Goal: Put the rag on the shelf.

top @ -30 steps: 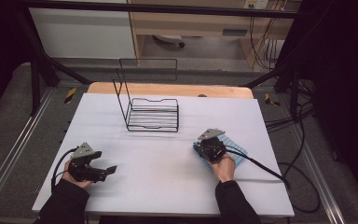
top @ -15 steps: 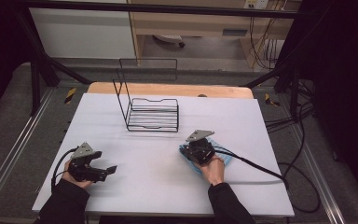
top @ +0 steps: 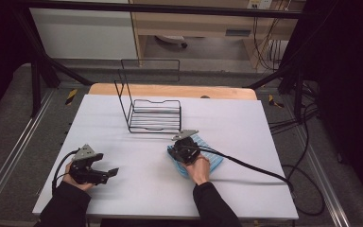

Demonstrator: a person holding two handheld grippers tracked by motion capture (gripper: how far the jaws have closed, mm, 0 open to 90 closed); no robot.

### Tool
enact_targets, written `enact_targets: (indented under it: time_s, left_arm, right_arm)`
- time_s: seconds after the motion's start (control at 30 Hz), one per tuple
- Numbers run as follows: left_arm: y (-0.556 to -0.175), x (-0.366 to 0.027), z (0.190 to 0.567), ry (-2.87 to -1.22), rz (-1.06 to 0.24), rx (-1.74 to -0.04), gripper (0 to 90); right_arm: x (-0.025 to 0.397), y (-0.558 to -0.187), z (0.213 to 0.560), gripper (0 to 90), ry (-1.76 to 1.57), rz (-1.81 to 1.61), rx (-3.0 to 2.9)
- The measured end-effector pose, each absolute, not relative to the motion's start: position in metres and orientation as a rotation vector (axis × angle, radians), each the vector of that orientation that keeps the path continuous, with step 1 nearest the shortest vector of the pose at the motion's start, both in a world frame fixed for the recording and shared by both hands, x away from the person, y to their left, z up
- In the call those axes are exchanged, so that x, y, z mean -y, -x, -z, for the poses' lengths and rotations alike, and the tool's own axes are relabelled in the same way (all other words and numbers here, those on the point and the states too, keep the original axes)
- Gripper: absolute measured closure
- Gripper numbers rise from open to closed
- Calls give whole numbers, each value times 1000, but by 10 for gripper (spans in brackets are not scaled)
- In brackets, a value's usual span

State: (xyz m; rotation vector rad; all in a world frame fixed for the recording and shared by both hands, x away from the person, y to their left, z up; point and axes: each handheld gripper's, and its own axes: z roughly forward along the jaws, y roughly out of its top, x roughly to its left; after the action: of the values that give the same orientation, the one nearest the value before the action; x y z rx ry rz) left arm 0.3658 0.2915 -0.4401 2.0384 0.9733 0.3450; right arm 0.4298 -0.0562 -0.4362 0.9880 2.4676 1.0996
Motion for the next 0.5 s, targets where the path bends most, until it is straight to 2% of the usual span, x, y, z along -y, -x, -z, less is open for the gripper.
enact_targets:
  time_s: [0.07, 0.2, 0.33, 0.5]
  left_arm:
    - [-366, -292, 440, -2038, -345, -974, 81]
    - [-366, -292, 440, -2043, -345, -972, 81]
    - [-365, -292, 439, -2043, -347, -971, 81]
    - [-365, -291, 440, -2040, -349, -973, 81]
  right_arm:
    - [54, -431, 441, 772, -990, -1104, -2470]
    - [56, -426, 435, 556, -966, -1164, -2453]
    - [64, -416, 419, 396, -941, -1154, -2435]
    - [87, -398, 406, 347, -930, -1150, -2429]
